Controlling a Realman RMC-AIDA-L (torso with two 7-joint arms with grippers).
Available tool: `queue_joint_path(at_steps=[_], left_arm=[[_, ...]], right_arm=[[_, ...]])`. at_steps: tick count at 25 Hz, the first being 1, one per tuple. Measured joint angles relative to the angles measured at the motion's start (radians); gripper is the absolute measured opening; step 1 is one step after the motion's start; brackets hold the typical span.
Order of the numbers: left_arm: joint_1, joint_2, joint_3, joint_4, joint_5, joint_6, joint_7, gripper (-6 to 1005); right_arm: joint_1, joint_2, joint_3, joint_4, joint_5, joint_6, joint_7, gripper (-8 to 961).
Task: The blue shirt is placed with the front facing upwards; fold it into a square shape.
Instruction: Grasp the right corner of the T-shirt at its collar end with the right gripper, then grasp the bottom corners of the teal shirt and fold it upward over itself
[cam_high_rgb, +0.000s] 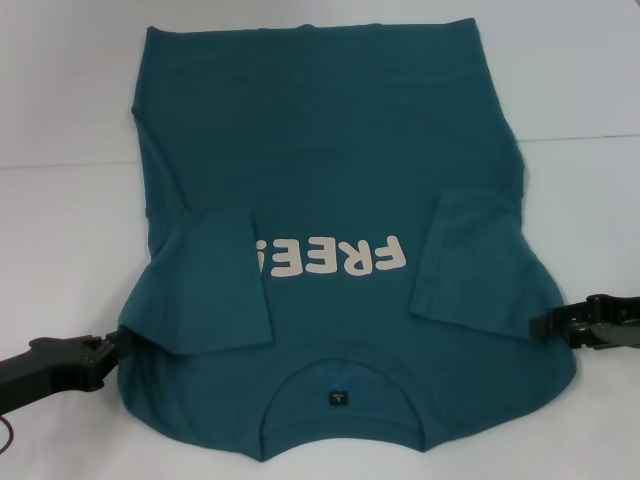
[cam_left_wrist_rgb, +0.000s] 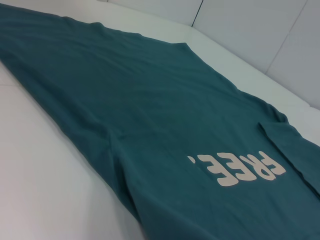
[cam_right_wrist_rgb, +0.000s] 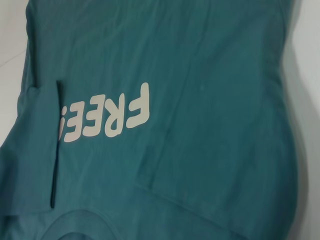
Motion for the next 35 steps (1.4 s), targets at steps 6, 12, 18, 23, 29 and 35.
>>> queue_joint_path(at_steps=[6,12,18,23,29,35], left_arm=[[0.0,0.001,0.0,0.0,0.0,0.001,0.0,1],[0.0,0.001,0.0,0.0,0.0,0.002,0.0,0],[0.0,0.001,0.0,0.002,0.0,0.003,0.0,1],[0.0,0.001,0.0,0.003,0.0,0.003,0.0,1],[-0.001,0.001,0.0,0.003,0.0,0.005,0.0,0],[-0.002,0.004,-0.001,0.003,0.0,0.009,0.0,0]], right_arm=[[0.007,-0.001,-0.008,0.011,-0.01,0.012,0.0,656],[-0.005,-0.01,-0.009,0.002,-0.01,0.017,0.009,622],[-0.012,-0.014,-0.008,-0.001,-0.011,0.035,0.006,416],[-0.009,-0.015,-0.009,-0.001,-0.037,0.044,0.007,230],[-0.005,-0.017,-0.009,-0.005,-0.045,0.037,0.005,47],[-0.006,-0.031,-0.001,-0.012,-0.042,0.003,0.007,20]])
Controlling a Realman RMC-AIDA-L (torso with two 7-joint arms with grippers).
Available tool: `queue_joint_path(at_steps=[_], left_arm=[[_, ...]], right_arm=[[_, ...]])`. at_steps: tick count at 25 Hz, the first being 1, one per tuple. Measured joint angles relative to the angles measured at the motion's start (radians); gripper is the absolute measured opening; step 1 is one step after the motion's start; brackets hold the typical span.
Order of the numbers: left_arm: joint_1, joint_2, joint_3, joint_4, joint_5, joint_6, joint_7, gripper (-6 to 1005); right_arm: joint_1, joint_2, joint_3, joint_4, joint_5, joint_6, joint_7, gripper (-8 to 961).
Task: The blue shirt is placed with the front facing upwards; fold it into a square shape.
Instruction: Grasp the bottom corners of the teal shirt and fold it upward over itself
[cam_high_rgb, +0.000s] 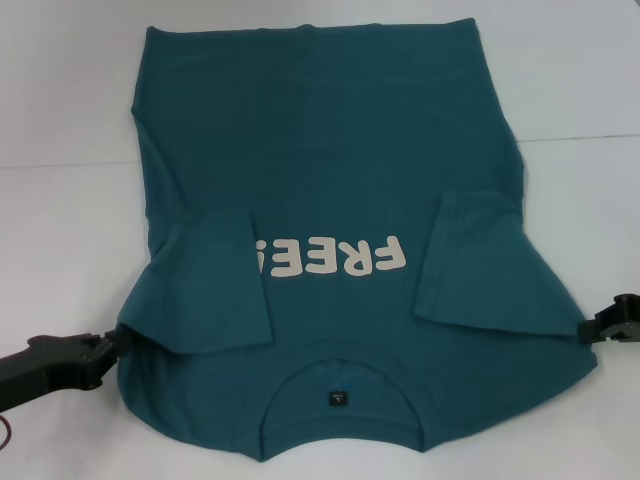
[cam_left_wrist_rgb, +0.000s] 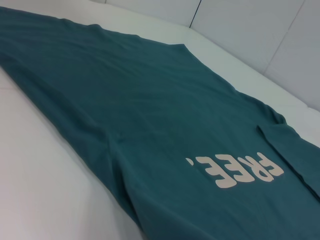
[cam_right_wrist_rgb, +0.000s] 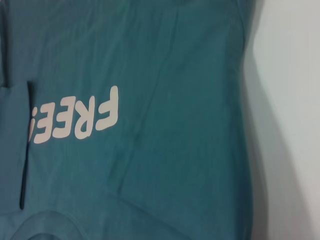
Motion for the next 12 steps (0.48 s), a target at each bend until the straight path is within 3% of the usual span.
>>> queue_joint_path(at_steps=[12], left_arm=[[0.022,0.036,-0.044,0.002,-0.026,0.13,-0.042,0]], right_arm=[[-0.032,-0.007,0.057,-0.031,0.003,-0.088,-0.007,20]])
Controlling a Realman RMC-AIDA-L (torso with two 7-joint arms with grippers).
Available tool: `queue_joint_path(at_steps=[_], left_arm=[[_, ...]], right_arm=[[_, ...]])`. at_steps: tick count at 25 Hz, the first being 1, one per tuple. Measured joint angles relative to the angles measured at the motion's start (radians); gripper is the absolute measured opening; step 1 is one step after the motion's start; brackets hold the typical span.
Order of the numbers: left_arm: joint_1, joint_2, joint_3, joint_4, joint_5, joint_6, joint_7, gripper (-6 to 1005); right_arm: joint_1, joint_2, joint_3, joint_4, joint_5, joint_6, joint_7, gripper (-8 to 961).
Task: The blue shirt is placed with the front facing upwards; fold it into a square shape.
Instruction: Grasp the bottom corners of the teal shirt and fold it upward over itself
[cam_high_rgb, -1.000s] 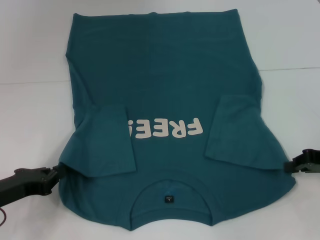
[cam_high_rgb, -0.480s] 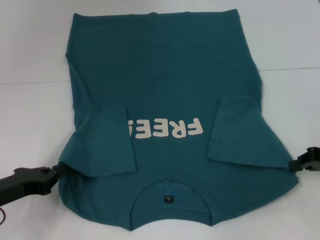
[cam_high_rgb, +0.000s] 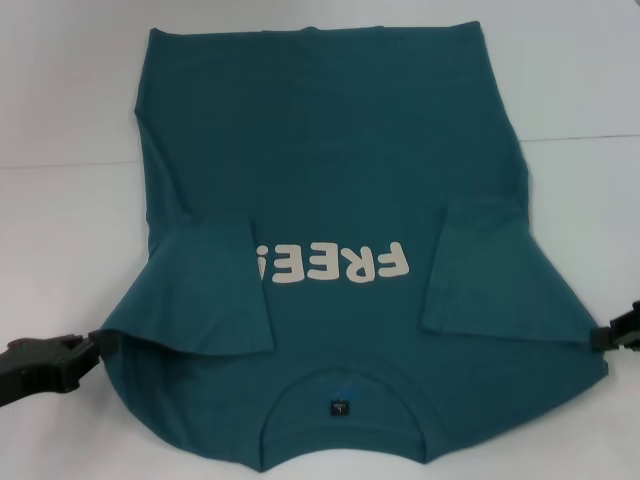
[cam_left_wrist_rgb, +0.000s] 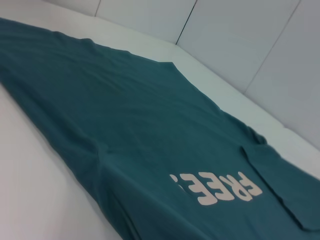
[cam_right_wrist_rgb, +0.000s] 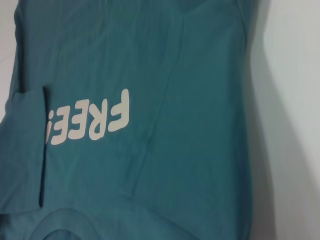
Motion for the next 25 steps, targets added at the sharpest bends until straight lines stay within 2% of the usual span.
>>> queue_joint_path(at_steps=[9,20,25], left_arm=[[0.043,0.01,-0.05,0.001,0.0,0.078,-0.033,0],[0.122,0.002,-0.117,0.009,0.0,0.174,-0.043,1],[0.157,-0.009,-0.149,0.043,0.0,0.226,-0.043,1]], right_arm=[[-0.047,0.0,0.112,0.0,0.004,-0.1,-0.051,19],[-0.105,0.011,0.126,0.001,0.029,-0.175,-0.089,19],[-0.118,0.023,0.127,0.003,0.031,-0.18,-0.096,20]])
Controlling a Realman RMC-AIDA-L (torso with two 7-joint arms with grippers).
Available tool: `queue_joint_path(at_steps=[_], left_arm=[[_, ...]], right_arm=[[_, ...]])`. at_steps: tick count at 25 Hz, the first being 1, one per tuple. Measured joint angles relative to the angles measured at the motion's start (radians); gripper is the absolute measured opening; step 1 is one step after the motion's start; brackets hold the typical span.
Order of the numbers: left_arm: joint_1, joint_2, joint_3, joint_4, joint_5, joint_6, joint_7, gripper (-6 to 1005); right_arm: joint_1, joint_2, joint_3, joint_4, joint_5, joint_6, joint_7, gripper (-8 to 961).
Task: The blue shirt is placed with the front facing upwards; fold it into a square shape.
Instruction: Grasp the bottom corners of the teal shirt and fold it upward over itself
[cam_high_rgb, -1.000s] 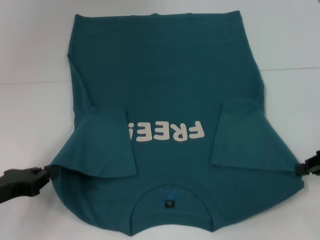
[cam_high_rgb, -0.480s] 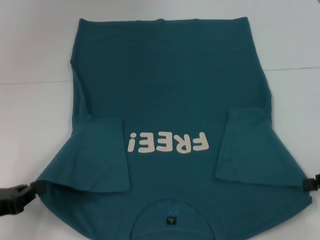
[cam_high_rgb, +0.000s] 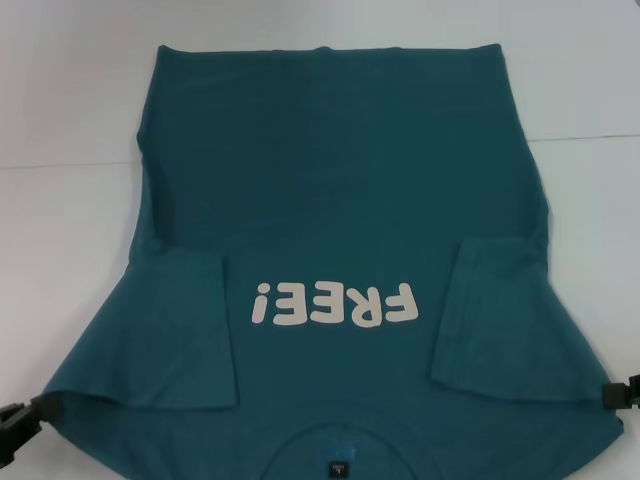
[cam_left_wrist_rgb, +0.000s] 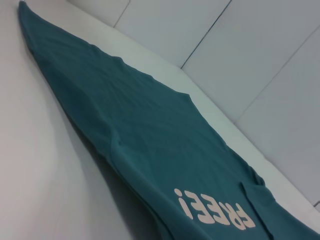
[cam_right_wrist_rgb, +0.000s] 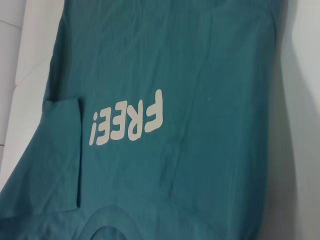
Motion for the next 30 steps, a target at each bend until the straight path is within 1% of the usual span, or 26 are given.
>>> queue_joint_path(at_steps=[1,4,9,18,30], left_arm=[[0.009,-0.007,-0.008,0.014,0.0,0.014,0.0,1],[0.015,-0.013,-0.014,0.019,0.001,0.022,0.0,1],[0.018,-0.015,-0.017,0.017,0.001,0.035,0.002,1],[0.042,-0.016,-0.043,0.021,0.001,0.07,-0.002,0],[0.064,-0.017,-0.081,0.022,0.007,0.072,-0.004,0]], right_arm=[[-0.004,0.001,0.001,0.0,0.001,-0.002,-0.002,20],[-0.011,0.0,0.008,-0.001,0.008,-0.011,-0.009,20],[-0.018,0.001,0.023,-0.002,0.008,-0.037,-0.019,20],[-0.06,0.004,0.025,-0.003,0.008,-0.05,-0.03,19],[-0.077,-0.003,0.067,-0.003,0.008,-0.044,-0.032,20]])
